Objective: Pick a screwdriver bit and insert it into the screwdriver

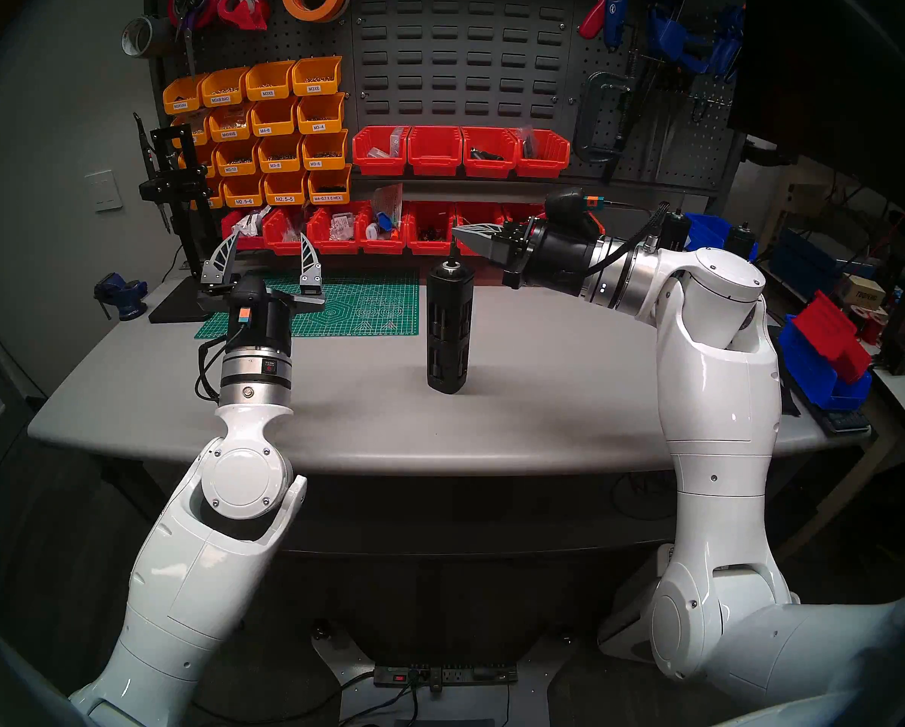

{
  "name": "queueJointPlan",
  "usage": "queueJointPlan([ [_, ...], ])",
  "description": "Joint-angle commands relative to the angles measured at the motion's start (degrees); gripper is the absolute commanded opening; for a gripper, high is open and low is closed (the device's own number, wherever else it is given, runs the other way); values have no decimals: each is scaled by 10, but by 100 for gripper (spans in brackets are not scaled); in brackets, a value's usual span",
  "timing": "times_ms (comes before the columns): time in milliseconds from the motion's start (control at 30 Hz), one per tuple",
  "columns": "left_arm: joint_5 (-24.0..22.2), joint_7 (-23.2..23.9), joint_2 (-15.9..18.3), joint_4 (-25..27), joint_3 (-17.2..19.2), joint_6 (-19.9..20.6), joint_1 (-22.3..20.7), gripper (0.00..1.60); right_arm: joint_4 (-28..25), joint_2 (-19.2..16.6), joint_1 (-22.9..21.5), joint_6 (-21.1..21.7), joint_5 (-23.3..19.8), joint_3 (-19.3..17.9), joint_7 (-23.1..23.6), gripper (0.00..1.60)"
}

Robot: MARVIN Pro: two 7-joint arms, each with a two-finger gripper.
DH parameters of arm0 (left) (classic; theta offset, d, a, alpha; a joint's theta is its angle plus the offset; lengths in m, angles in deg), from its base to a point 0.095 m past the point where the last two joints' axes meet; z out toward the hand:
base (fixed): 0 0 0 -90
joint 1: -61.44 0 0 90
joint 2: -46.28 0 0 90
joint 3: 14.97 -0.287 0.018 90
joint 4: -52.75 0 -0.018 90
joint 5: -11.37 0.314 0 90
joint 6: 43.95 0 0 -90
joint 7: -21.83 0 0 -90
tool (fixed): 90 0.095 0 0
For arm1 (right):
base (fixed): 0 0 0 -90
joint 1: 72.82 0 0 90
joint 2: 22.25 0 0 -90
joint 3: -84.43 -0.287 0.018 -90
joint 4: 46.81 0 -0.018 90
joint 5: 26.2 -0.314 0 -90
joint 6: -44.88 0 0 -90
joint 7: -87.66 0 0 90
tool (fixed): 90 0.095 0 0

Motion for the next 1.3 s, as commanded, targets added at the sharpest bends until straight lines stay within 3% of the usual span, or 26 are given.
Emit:
queueJointPlan([
  [0, 2, 2, 2, 19, 2, -5, -11, 160, -24, 8, 3, -2, -7, -1, 1, 0],
  [267, 0, 4, 5, 21, 4, -5, -10, 160, -35, 17, 21, -12, -8, -5, -2, 0],
  [1267, -1, 2, 4, 19, 7, -3, -10, 160, -21, 27, 6, -30, -10, -10, -7, 0],
])
